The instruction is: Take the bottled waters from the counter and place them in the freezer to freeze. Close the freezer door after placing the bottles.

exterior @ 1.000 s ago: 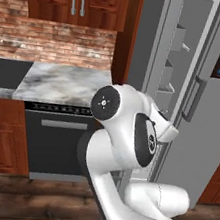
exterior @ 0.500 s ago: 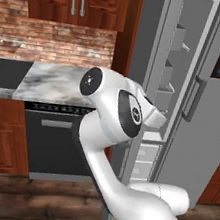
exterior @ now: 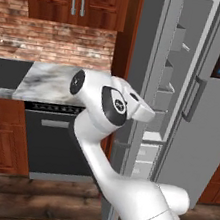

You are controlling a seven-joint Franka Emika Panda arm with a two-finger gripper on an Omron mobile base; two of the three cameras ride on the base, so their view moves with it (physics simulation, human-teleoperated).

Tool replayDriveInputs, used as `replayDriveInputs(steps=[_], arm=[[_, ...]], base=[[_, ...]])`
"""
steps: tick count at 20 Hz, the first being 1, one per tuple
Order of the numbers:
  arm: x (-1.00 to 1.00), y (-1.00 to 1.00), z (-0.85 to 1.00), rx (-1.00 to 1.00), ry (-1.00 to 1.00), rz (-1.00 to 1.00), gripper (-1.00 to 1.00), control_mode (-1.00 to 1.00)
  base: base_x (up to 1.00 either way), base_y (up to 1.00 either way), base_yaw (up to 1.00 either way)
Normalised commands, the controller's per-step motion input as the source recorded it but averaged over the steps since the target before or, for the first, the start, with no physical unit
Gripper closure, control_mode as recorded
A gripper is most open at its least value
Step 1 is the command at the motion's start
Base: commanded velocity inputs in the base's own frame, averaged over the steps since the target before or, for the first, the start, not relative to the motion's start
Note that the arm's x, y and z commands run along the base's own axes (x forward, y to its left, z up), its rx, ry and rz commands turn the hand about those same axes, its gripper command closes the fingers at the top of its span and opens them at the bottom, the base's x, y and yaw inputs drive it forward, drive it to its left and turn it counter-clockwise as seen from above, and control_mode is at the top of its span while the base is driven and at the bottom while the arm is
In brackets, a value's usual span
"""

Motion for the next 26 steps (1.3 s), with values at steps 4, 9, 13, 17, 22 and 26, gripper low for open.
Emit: replayDriveInputs(steps=[4,9,13,17,22,26], arm=[[0.50,0.00,-0.17,-0.09,0.00,-0.09,-1.00,-1.00],[0.45,0.00,-0.04,-0.02,0.00,-0.09,-1.00,-1.00],[0.07,0.00,0.00,0.00,0.00,-0.01,-1.00,-1.00],[0.09,0.00,0.00,0.00,0.00,0.00,-1.00,-1.00],[0.01,0.00,-0.04,0.00,0.03,0.09,-1.00,-1.00],[0.00,0.00,-0.04,0.00,0.06,0.17,-1.00,-1.00]], base=[[0.00,0.00,0.00],[0.00,0.00,0.00],[0.00,0.00,0.00],[0.00,0.00,0.00],[0.00,0.00,0.00],[0.00,0.00,0.00]])
